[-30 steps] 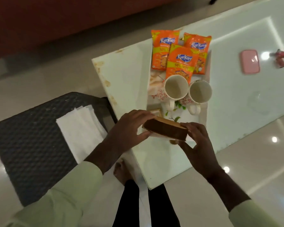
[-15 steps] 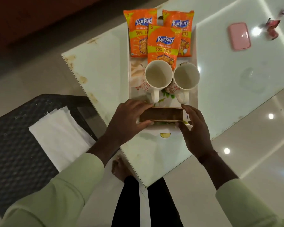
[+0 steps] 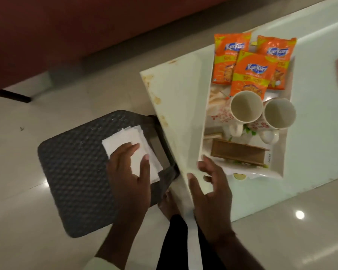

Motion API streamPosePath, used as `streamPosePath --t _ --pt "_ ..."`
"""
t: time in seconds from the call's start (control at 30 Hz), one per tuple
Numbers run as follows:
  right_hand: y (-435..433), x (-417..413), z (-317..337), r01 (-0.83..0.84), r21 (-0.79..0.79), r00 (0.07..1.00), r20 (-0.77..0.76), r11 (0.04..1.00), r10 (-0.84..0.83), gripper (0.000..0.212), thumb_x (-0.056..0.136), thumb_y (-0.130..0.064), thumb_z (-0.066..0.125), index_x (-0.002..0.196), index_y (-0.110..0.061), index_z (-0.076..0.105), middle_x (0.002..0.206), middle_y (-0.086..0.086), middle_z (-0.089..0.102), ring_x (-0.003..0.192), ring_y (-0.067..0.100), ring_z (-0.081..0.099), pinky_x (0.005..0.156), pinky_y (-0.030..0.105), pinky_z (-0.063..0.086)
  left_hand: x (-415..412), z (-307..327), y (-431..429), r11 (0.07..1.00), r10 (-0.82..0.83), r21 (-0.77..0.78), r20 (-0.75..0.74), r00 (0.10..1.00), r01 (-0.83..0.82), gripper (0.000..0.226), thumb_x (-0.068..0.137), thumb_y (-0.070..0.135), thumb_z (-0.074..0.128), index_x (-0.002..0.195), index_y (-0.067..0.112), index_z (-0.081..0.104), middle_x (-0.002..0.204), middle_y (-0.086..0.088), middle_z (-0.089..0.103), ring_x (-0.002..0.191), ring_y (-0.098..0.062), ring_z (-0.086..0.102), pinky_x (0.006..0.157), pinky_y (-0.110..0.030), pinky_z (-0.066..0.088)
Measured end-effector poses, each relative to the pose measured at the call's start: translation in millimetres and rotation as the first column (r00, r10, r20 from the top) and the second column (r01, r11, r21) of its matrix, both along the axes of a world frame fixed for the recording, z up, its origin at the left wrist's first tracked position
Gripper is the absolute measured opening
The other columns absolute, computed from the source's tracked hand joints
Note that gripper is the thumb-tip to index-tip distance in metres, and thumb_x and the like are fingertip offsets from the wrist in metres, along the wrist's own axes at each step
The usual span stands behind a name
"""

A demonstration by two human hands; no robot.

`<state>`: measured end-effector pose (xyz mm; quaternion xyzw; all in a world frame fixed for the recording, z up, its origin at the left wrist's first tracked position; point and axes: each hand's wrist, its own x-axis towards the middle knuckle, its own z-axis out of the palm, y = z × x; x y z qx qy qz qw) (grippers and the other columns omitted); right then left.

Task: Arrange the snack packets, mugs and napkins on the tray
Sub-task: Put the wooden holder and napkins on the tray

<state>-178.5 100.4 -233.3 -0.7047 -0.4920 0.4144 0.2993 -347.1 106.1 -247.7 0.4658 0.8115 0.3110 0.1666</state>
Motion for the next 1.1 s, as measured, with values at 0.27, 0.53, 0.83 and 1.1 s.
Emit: streamPosePath --t 0.27,0.53,0.83,1.1 --pt "3.0 -113.0 -34.5 -0.057 -0.316 0.987 -0.158 0.947 0.006 0.082 0.073 -0.067 0.067 0.144 -0.045 0.032 0.135 -0.032 0.038 0.12 -0.015 0.034 0.097 0.013 0.031 -36.8 -22.7 -25.3 0.894 0.406 -0.24 0.077 0.91 -0.379 0.06 0.088 0.037 0.066 0.139 0.018 0.04 0.139 -0.01 0.047 0.128 -0.027 0.046 0.106 -0.042 0.041" --pt "12.5 -128.4 -52.2 0.05 -0.357 0.997 -0.042 0.933 -0.069 0.066 0.08 -0.047 0.073 0.138 -0.024 0.051 0.119 -0.017 0.054 0.105 0.001 0.049 0.077 0.0 0.032 -38.8 -26.0 -9.8 0.874 0.464 -0.283 0.24 0.853 -0.396 0.06 0.089 0.03 0.067 0.141 0.016 0.038 0.13 -0.003 0.057 0.112 -0.016 0.058 0.096 -0.041 0.052" --pt "12.0 -92.9 -10.1 -0.096 -0.152 0.993 -0.087 0.984 0.083 0.012 0.089 -0.028 0.065 0.089 -0.036 0.056 0.093 -0.019 0.06 0.088 -0.003 0.057 0.065 0.004 0.044 -27.5 1.3 -6.8 0.886 0.442 -0.39 0.541 0.715 -0.252 0.015 0.09 0.024 0.065 0.084 0.035 0.058 0.09 0.009 0.067 0.082 -0.009 0.065 0.071 -0.026 0.053" --pt "9.1 28.1 26.5 -0.536 0.101 0.84 -0.029 0.838 0.541 0.035 0.084 -0.013 0.059 0.114 -0.028 0.066 0.143 -0.006 0.044 0.134 0.011 0.045 0.101 0.029 0.047 44.4 59.1 0.0 0.928 0.362 -0.359 0.932 0.011 -0.098 0.038 0.091 0.042 0.051 0.12 0.022 0.063 0.115 -0.006 0.073 0.107 -0.025 0.069 0.088 -0.038 0.057"
